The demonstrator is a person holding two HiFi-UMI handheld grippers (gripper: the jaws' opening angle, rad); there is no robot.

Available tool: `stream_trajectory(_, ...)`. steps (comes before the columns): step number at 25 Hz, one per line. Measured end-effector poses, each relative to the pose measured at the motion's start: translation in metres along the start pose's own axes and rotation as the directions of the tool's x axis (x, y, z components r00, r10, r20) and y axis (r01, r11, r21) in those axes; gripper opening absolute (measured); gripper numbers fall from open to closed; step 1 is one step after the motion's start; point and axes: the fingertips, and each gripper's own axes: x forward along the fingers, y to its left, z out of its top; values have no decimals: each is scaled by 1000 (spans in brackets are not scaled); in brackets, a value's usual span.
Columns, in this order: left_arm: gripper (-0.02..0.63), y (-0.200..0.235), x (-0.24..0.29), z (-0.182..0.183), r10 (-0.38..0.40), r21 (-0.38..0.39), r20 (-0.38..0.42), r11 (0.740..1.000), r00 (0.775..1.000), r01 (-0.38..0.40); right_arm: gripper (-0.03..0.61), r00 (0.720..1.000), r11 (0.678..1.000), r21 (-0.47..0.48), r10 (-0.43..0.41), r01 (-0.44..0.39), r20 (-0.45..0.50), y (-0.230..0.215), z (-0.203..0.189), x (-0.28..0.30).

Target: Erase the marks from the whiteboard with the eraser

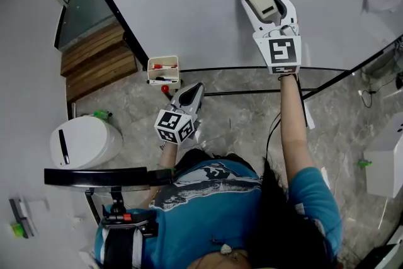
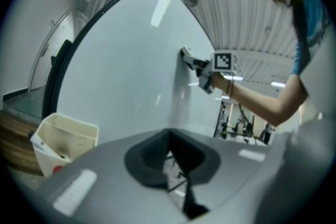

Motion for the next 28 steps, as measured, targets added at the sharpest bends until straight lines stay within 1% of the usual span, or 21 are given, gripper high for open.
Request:
stream_trajectory(3, 5, -2, 2, 1, -2, -3, 1, 1000, 1000, 2, 262, 997, 996, 37, -76, 76, -5, -45, -3, -11)
stream_trajectory(7, 5, -4, 3, 2, -1, -6, 3, 1000, 1000, 1, 262, 985, 983, 74, -168, 170, -29, -93, -13, -27)
stream_trajectory(10, 5, -1, 2, 1, 9, -7, 4, 1000, 1000, -9, 262, 975, 973, 73, -215, 218, -51, -118, -22, -37)
stream_trajectory(13, 5, 3, 0, -1, 19, -10, 3, 1000, 1000, -19, 262, 968, 964, 94, -243, 247, -54, -130, -26, -41)
stream_trajectory(17, 5, 4, -1, -3, 23, -9, -1, 1000, 1000, -23, 262, 963, 954, 131, -266, 270, -49, -128, -28, -40)
stream_trajectory(20, 5, 4, -2, -4, 24, -6, -4, 1000, 1000, -24, 262, 960, 945, 173, -278, 279, -28, -121, -27, -36)
stream_trajectory(21, 5, 4, -2, -4, 25, -5, -5, 1000, 1000, -25, 262, 961, 946, 170, -276, 276, -19, -116, -26, -33)
stream_trajectory(25, 5, 8, -4, -5, 33, -7, -6, 999, 999, -33, 262, 967, 961, 113, -255, 253, 6, -85, -20, -18)
stream_trajectory(28, 5, 12, -7, -7, 42, -8, -6, 999, 999, -42, 262, 968, 964, 108, -247, 243, 31, -60, -16, -5)
